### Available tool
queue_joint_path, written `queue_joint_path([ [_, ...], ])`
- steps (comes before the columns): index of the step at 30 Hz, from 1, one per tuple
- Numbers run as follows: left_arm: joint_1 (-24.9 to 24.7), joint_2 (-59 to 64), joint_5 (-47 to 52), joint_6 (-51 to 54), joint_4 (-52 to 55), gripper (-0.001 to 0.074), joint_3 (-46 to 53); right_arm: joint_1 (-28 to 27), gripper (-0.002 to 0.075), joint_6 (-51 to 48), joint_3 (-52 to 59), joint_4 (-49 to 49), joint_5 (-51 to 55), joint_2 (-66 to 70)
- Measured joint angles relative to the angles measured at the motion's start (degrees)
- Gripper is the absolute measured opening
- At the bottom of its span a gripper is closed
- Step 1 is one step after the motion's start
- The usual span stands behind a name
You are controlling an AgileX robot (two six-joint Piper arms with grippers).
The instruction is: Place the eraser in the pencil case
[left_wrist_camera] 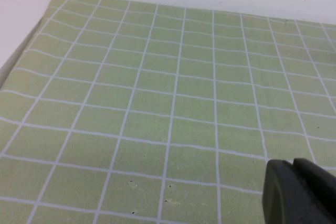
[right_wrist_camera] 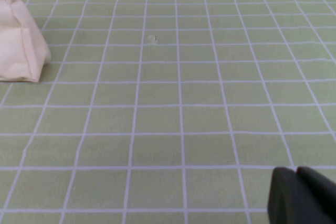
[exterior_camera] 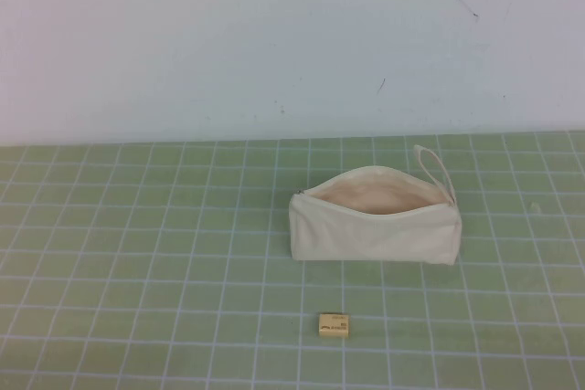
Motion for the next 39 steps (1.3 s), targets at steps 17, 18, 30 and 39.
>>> queue_joint_path([
  [17, 0.0, 0.0, 0.0, 0.0, -2.38, -0.0002, 0.0, 0.0, -0.0001, 0.0, 0.0, 0.0, 0.0, 0.0],
  [18, 0.0, 0.0, 0.0, 0.0, -2.38, -0.0002, 0.0, 0.0, -0.0001, 0.0, 0.0, 0.0, 0.0, 0.0],
  [30, 0.0, 0.0, -0.11, -0.9, -3.62, -0.0002, 0.0, 0.0, -0.0001, 0.0, 0.0, 0.0, 0.0, 0.0],
  [39, 0.0, 0.0, -2.9, -16.06, -43.89, -0.0002, 0.11, 0.0, -0.0001, 0.0, 0.0, 0.0, 0.0, 0.0],
])
